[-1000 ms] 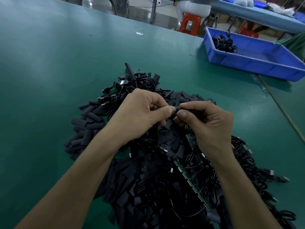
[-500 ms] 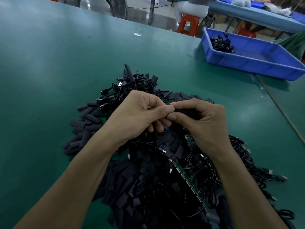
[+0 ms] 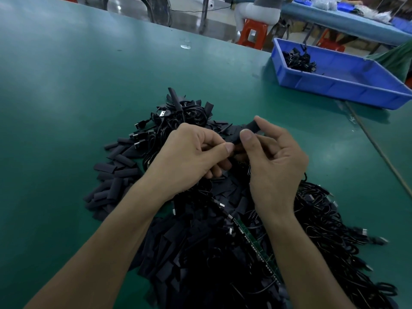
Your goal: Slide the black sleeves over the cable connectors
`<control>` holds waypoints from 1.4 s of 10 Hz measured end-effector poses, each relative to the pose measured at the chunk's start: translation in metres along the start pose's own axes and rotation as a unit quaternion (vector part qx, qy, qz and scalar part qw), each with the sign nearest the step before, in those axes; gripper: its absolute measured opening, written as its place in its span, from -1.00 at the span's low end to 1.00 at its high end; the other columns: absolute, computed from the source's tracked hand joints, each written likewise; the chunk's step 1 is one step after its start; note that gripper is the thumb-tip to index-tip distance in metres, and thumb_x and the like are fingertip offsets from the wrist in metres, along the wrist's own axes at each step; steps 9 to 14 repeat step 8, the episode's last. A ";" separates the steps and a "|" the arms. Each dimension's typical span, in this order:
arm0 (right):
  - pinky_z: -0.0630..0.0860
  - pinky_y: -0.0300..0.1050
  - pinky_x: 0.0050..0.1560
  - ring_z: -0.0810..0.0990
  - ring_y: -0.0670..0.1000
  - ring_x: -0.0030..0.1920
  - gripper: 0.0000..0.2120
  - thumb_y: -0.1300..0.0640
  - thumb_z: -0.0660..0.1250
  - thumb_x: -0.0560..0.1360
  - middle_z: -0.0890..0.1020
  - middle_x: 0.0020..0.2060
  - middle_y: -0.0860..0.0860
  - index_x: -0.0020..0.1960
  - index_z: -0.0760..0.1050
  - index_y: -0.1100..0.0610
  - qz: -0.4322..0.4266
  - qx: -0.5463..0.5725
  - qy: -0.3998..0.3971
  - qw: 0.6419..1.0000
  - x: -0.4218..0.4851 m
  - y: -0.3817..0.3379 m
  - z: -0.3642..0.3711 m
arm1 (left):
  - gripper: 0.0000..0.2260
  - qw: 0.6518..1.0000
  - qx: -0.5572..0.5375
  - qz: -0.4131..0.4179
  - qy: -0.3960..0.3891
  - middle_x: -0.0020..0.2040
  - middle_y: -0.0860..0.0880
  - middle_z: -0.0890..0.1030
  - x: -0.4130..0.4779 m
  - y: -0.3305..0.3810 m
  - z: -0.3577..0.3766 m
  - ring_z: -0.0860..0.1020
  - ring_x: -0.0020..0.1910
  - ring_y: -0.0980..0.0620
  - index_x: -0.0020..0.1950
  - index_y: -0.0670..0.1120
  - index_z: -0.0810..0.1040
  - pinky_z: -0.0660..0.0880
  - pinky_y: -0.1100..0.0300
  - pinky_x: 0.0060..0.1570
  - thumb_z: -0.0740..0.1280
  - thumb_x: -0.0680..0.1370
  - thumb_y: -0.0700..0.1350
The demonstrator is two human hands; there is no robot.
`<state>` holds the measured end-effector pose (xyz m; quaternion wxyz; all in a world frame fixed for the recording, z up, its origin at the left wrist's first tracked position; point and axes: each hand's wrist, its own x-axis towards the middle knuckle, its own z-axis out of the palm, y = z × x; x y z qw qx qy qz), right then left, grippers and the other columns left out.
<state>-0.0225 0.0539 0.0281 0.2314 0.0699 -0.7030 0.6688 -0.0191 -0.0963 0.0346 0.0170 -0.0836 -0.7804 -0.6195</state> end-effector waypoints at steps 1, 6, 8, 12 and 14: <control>0.62 -0.24 -0.07 0.72 -0.11 -0.14 -0.70 0.18 0.48 0.51 0.74 -0.16 -0.14 0.20 0.56 -0.04 -0.006 -0.012 0.001 1.000 -0.005 0.000 0.006 | -0.82 1.000 -0.010 0.010 0.005 -0.35 -0.01 0.69 0.000 0.000 0.001 0.63 -0.43 0.07 -0.21 -0.04 0.69 0.49 0.36 -0.41 0.41 0.59 -0.12; 0.57 -0.22 -0.16 0.68 -0.09 -0.22 -0.77 0.20 0.41 0.54 0.72 -0.25 -0.03 0.13 0.53 -0.06 0.048 0.068 -0.020 0.996 0.005 -0.006 0.004 | -0.89 0.998 0.037 0.057 0.017 -0.32 0.04 0.70 -0.006 0.009 0.003 0.67 -0.36 0.06 -0.14 0.04 0.68 0.61 0.20 -0.33 0.43 0.58 -0.04; 0.62 -0.19 -0.19 0.71 -0.01 -0.18 -0.72 0.17 0.30 0.62 0.73 -0.15 -0.03 0.32 0.43 0.05 0.010 0.048 -0.041 0.998 0.027 -0.040 -0.012 | -0.81 0.985 0.034 0.106 0.128 -0.32 0.12 0.70 -0.005 0.018 -0.014 0.67 -0.40 0.14 -0.16 0.10 0.64 0.54 0.36 -0.37 0.39 0.60 -0.14; 0.62 -0.19 -0.19 0.71 -0.01 -0.18 -0.72 0.17 0.30 0.62 0.73 -0.15 -0.03 0.32 0.43 0.05 0.010 0.048 -0.041 0.998 0.027 -0.040 -0.012 | -0.81 0.985 0.034 0.106 0.128 -0.32 0.12 0.70 -0.005 0.018 -0.014 0.67 -0.40 0.14 -0.16 0.10 0.64 0.54 0.36 -0.37 0.39 0.60 -0.14; 0.62 -0.19 -0.19 0.71 -0.01 -0.18 -0.72 0.17 0.30 0.62 0.73 -0.15 -0.03 0.32 0.43 0.05 0.010 0.048 -0.041 0.998 0.027 -0.040 -0.012 | -0.81 0.985 0.034 0.106 0.128 -0.32 0.12 0.70 -0.005 0.018 -0.014 0.67 -0.40 0.14 -0.16 0.10 0.64 0.54 0.36 -0.37 0.39 0.60 -0.14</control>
